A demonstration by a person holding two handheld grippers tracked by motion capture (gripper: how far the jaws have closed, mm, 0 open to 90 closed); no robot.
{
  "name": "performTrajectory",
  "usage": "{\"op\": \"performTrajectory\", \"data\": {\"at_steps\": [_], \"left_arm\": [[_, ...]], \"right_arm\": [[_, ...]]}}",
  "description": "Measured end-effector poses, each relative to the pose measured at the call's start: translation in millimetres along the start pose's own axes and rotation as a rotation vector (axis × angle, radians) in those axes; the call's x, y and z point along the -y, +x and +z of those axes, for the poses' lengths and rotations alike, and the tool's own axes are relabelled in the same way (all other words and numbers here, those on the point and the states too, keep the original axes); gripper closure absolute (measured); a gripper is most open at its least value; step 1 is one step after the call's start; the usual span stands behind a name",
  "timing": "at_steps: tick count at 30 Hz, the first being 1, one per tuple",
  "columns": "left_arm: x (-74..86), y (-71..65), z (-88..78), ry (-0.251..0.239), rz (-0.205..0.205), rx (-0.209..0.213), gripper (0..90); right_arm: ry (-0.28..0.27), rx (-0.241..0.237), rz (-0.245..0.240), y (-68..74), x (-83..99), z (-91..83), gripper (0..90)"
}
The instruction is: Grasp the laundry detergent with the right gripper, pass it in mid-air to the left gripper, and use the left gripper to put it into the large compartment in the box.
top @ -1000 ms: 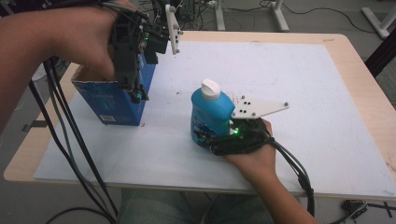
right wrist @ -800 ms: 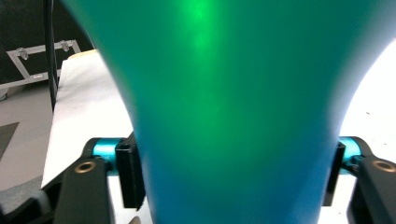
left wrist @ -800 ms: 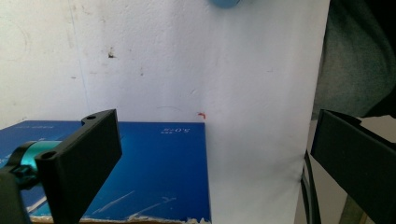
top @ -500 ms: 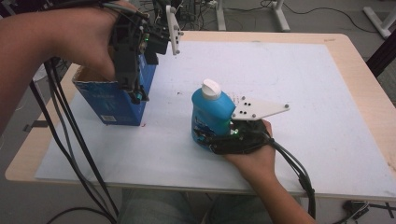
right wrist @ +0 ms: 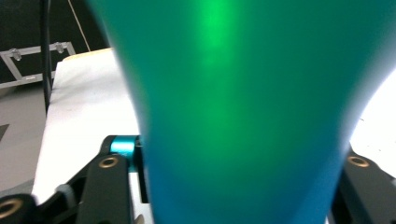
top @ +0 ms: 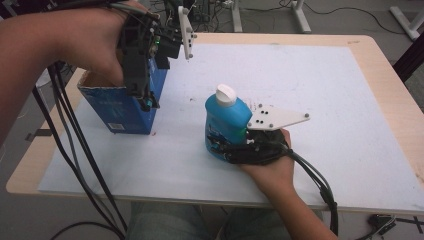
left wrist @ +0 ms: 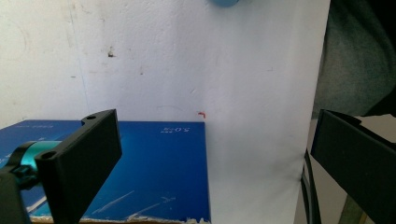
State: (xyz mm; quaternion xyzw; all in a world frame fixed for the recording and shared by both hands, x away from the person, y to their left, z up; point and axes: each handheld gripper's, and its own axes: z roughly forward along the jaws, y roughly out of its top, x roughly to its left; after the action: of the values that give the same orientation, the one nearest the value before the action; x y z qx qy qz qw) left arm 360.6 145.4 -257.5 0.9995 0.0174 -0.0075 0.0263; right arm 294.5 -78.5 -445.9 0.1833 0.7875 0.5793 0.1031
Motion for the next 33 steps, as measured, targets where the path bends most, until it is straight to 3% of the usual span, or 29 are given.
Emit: {"op": "performTrajectory", "data": {"at_steps": [9, 17, 26, 33], "left_arm": [[-2.3, -2.0, -2.0, -0.004, 0.005, 0.001, 1.7], [-8.9, -4.5, -9.6, -0.007, 0.017, -0.006, 1.8], [-24.5, -7.9, -26.5, -0.028, 0.049, -0.009, 1.7], [-43.7, -15.3, -34.7, -0.028, 0.094, -0.006, 1.8]], "right_arm": [[0.012, 0.004, -0.001, -0.3, -2.6, -1.3, 45.3], [0.025, -0.027, -0.017, -8.2, -14.7, -13.0, 45.6], [0.044, -0.05, -0.061, -20.5, -37.0, -32.5, 45.5], [0.044, -0.099, -0.094, -26.9, -54.9, -43.3, 45.5]]}}
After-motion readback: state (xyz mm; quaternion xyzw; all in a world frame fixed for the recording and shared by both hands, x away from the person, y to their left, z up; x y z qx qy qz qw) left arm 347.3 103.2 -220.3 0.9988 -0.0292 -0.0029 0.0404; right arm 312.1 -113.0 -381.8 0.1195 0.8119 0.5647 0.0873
